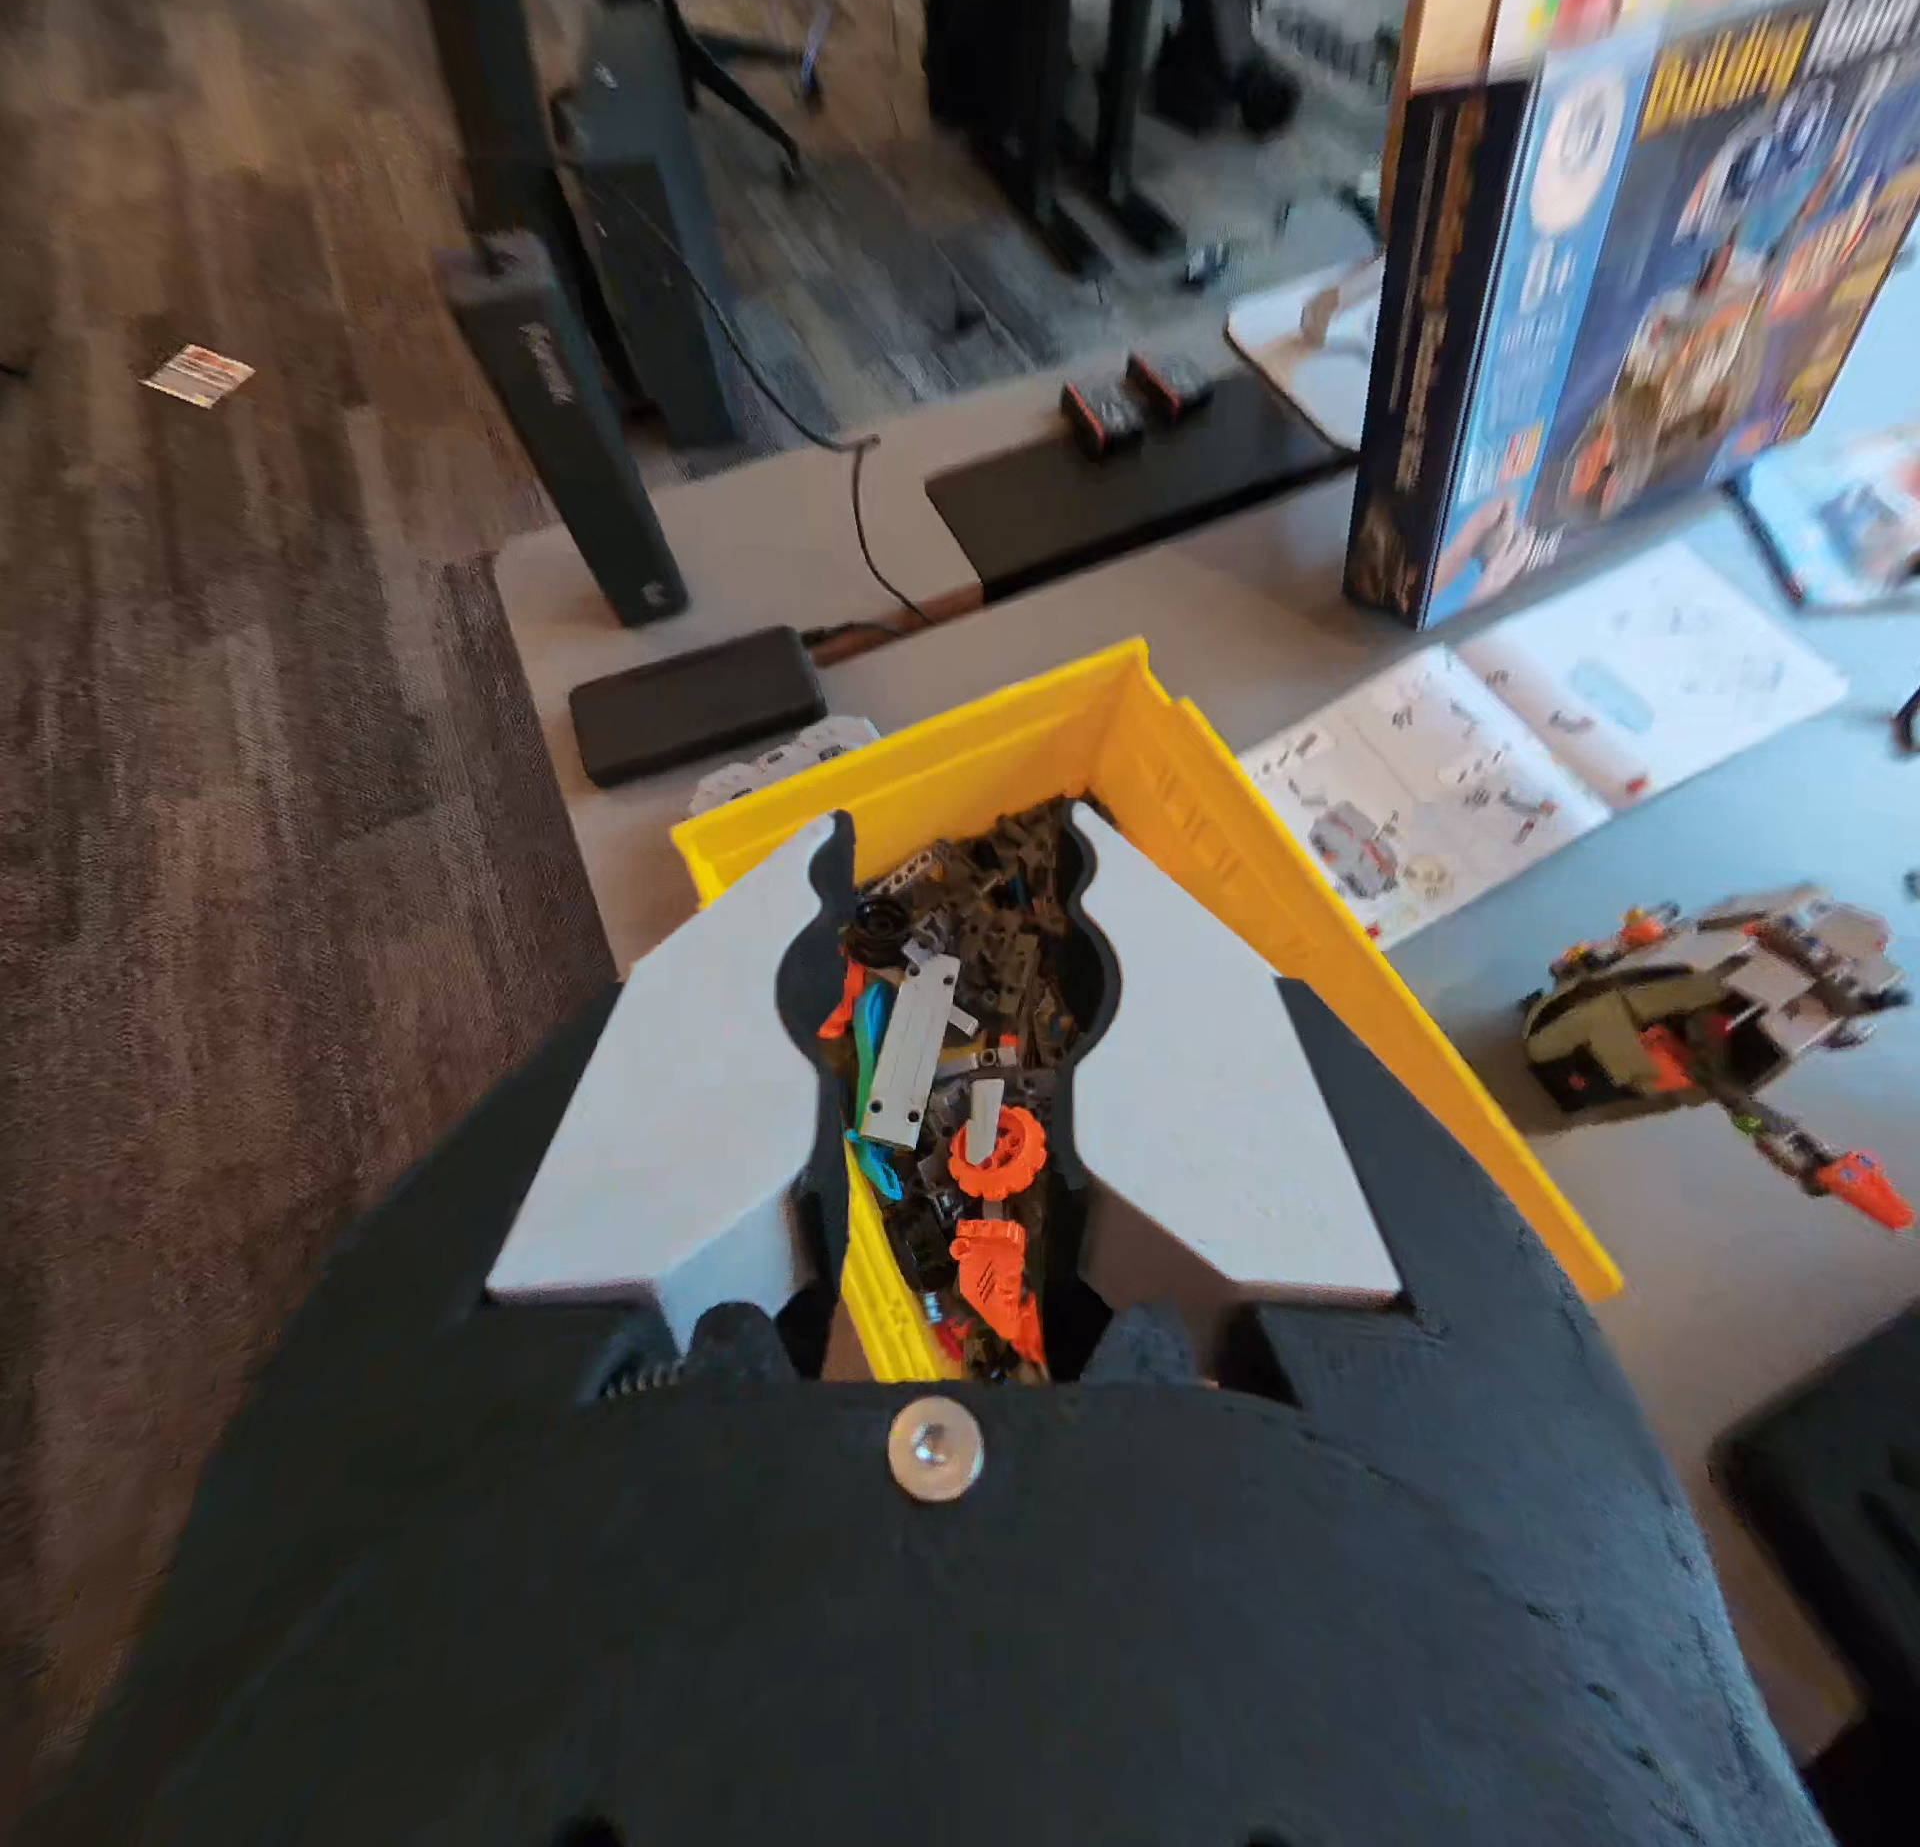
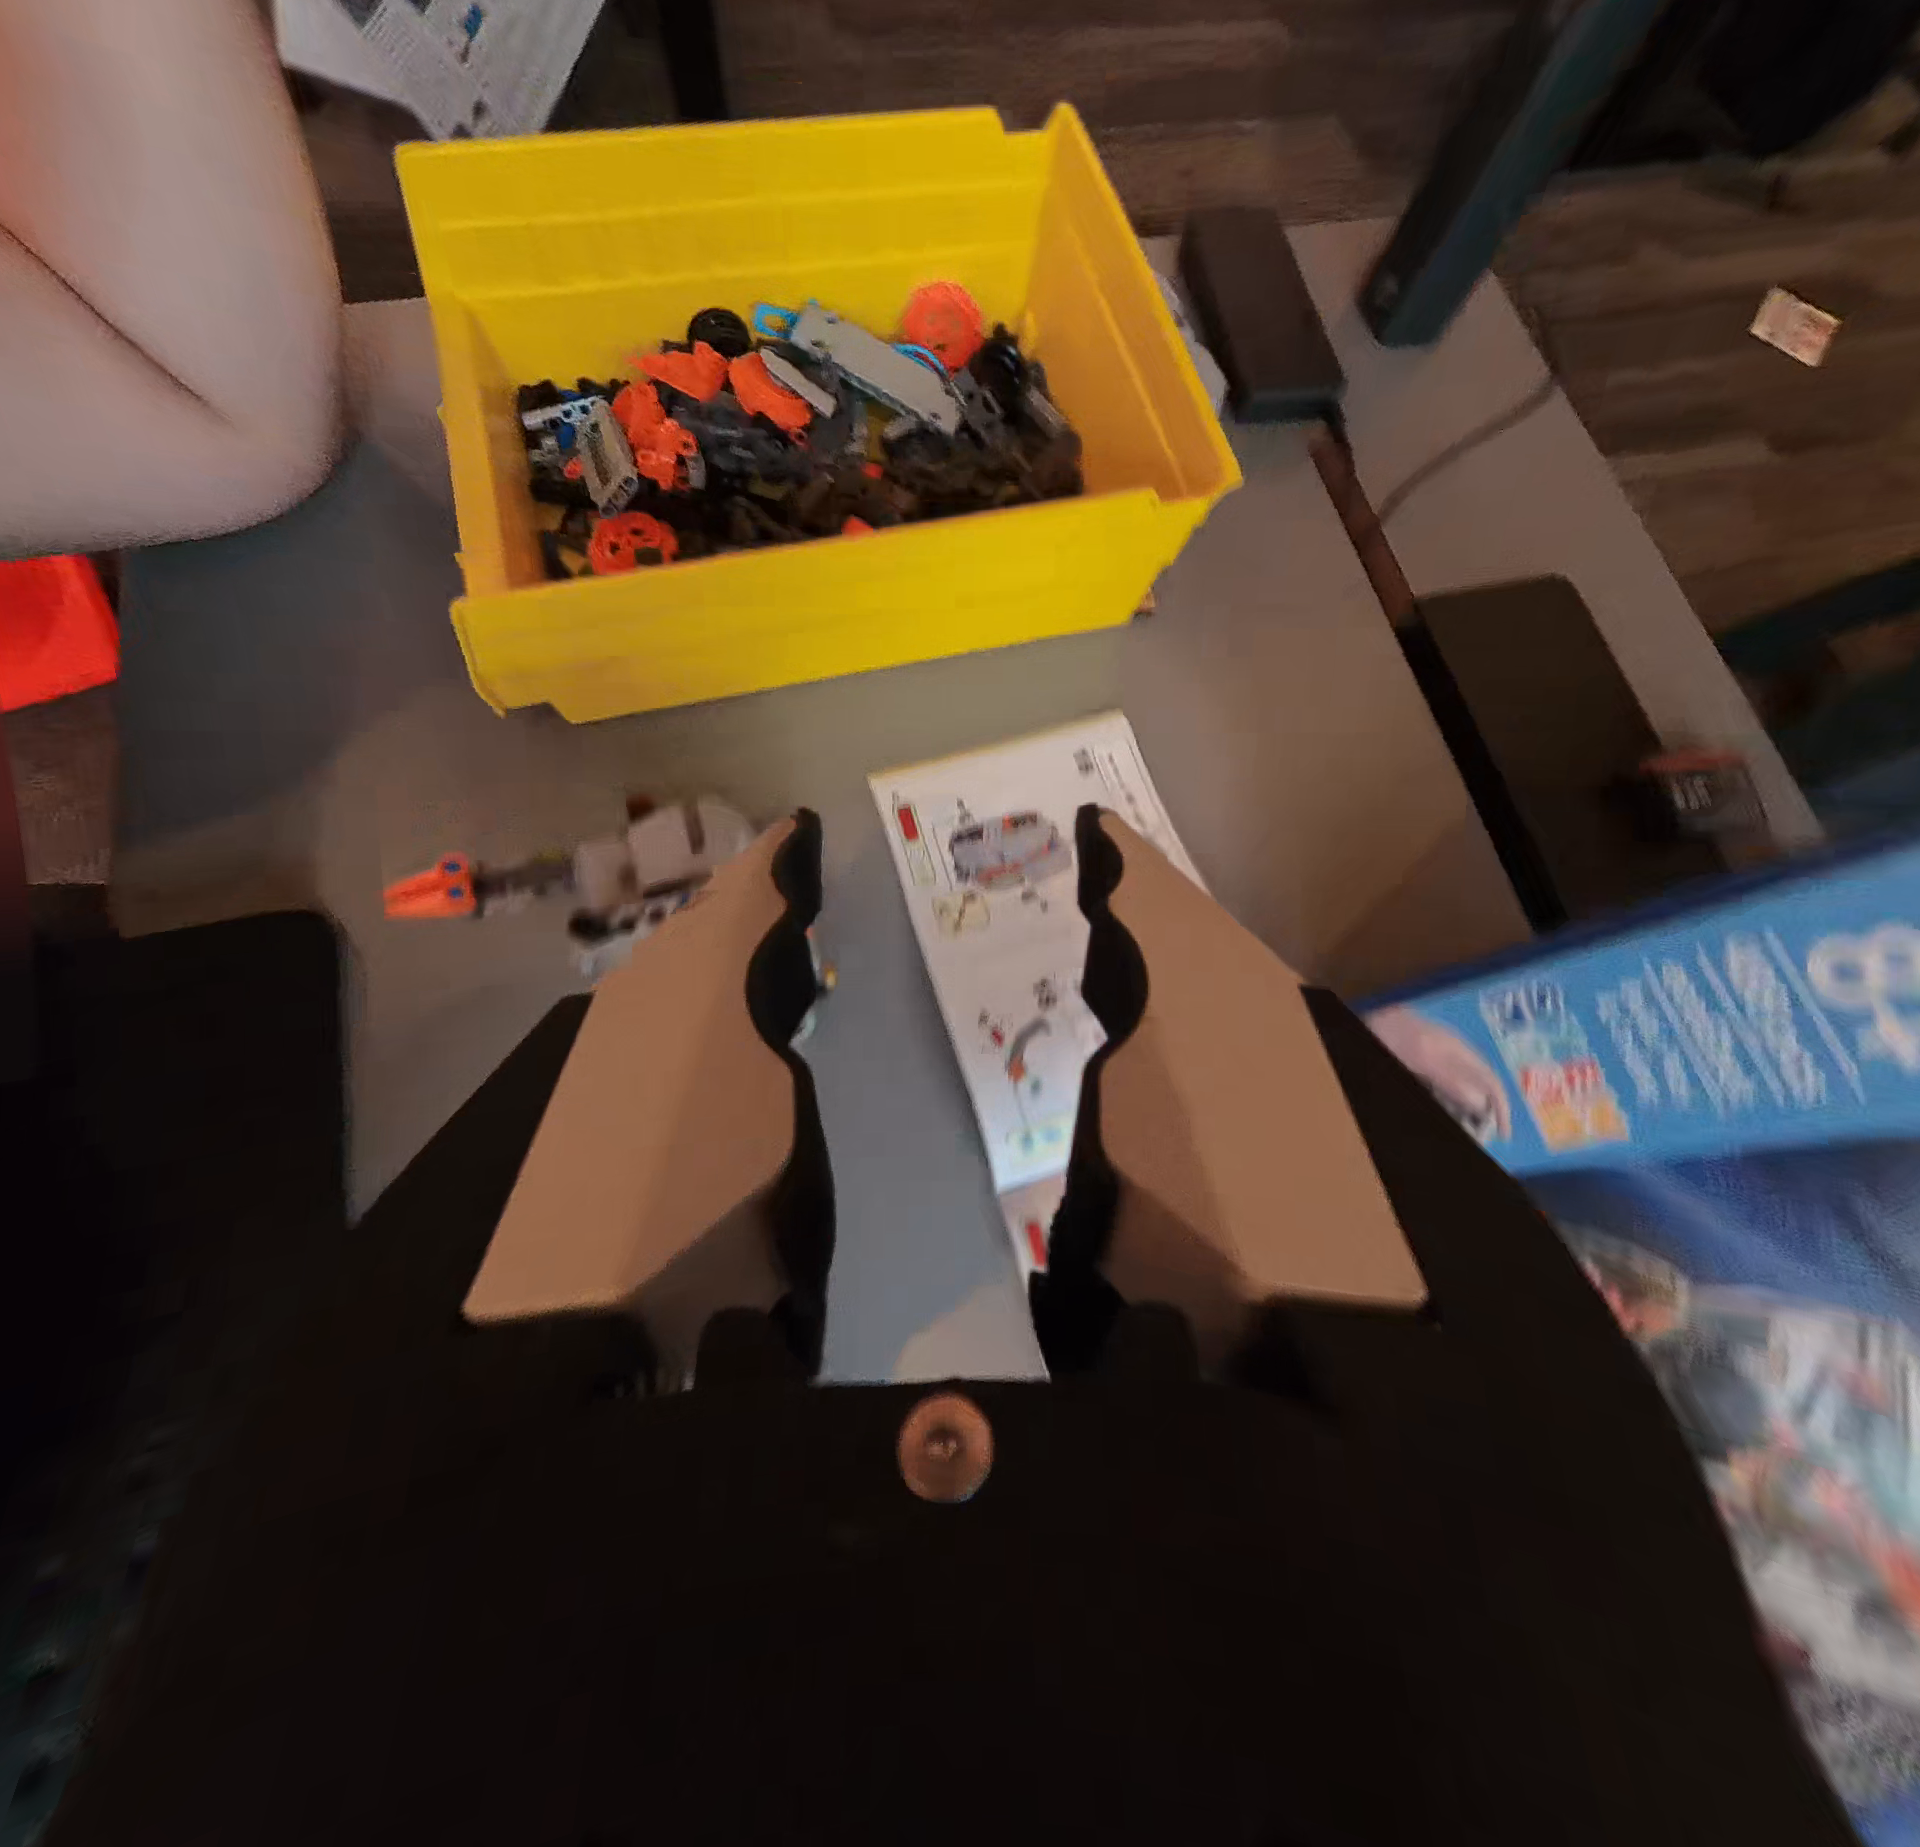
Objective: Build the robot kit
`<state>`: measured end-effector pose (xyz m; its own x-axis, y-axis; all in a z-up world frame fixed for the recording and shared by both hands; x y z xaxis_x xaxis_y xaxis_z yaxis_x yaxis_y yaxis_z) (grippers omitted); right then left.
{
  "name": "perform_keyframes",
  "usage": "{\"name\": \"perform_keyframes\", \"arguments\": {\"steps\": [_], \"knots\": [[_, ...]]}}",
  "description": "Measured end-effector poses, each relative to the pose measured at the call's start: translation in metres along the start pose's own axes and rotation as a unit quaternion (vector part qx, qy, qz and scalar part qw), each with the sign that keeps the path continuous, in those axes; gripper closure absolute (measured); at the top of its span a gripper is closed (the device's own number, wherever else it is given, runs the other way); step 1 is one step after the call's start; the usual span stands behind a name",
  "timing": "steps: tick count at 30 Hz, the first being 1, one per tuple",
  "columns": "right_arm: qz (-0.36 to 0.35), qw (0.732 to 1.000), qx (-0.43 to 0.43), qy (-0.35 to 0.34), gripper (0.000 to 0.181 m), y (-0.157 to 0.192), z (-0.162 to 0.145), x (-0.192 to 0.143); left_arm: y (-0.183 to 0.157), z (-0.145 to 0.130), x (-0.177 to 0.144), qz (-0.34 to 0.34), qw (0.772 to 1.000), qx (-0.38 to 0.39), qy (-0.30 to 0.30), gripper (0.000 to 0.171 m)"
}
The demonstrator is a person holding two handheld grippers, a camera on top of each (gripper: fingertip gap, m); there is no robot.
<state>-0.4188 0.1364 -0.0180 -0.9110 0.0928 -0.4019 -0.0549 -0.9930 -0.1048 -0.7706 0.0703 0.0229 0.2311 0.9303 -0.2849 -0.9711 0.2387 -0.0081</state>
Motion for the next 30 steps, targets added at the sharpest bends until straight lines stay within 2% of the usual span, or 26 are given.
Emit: {"name": "perform_keyframes", "arguments": {"steps": [3, 6, 10, 13, 16, 18, 19, 23, 25, 30], "knots": [[0.055, 0.998, -0.029, 0.023, 0.138, -0.011, 0.028, 0.059, 0.012, 0.000, -0.021, 0.002, 0.998, -0.050, -0.030, 0.133], [0.095, 0.994, -0.027, 0.053, 0.143, -0.020, 0.046, 0.117, 0.017, -0.010, -0.023, -0.008, 0.999, -0.050, 0.012, 0.134], [0.141, 0.979, -0.018, 0.144, 0.145, -0.026, 0.046, 0.185, 0.020, -0.009, -0.024, -0.006, 0.999, -0.052, 0.009, 0.137], [0.155, 0.963, -0.039, 0.217, 0.143, -0.024, 0.037, 0.224, 0.023, -0.008, -0.033, -0.002, 0.999, -0.050, -0.003, 0.141], [0.144, 0.940, -0.062, 0.302, 0.141, -0.024, 0.023, 0.253, 0.029, -0.005, -0.043, 0.010, 0.998, -0.062, -0.026, 0.141], [0.145, 0.923, -0.043, 0.354, 0.123, -0.020, 0.013, 0.270, 0.032, -0.002, -0.049, 0.020, 0.997, -0.065, -0.042, 0.141], [0.134, 0.919, -0.035, 0.368, 0.120, -0.018, 0.010, 0.278, 0.033, -0.001, -0.052, 0.024, 0.996, -0.065, -0.050, 0.141], [0.117, 0.904, -0.042, 0.408, 0.121, -0.012, 0.000, 0.302, 0.035, 0.012, -0.066, 0.035, 0.990, -0.066, -0.119, 0.145], [0.113, 0.891, -0.029, 0.438, 0.116, -0.010, -0.006, 0.309, 0.034, 0.016, -0.072, 0.031, 0.987, -0.067, -0.144, 0.147], [0.091, 0.883, -0.006, 0.461, 0.110, -0.009, -0.022, 0.329, 0.027, 0.015, -0.068, 0.003, 0.989, -0.065, -0.136, 0.147]]}}
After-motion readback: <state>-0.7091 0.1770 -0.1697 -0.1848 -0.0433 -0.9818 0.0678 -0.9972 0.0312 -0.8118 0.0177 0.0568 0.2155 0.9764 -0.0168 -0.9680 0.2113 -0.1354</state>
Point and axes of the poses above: each gripper's, where its closed fingertips meet, x out along the fingers, z out of its top, y = z × x across the jaws, the point moved 8 cm from there along -x, back along the fingers, and after that the axes turned 15 degrees about -y, right-handed, at the moved point
